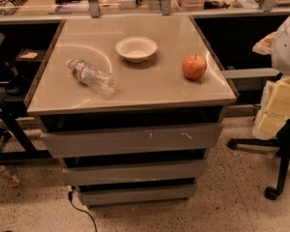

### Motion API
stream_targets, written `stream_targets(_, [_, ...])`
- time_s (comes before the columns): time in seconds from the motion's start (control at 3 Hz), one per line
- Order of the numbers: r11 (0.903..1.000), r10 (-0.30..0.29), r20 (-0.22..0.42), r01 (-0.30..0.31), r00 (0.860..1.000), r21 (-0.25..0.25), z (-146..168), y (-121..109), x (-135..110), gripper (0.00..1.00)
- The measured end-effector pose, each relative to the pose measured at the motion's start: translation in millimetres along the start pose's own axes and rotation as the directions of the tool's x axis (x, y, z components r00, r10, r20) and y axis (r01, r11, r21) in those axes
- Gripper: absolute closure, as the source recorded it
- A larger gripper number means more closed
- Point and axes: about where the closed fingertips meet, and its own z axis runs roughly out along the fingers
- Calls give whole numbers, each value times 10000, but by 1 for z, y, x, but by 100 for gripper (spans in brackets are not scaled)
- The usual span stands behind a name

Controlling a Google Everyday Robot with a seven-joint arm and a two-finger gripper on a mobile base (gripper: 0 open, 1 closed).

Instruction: Open bottom drawer

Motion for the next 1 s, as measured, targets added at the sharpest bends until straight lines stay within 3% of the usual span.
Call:
stream_targets(0.33, [9997,244,62,-243,9997,-93,31,32,-11,0])
stream_targets(1.0, [9903,310,-608,-389,9977,-1337,152,107,-18,0])
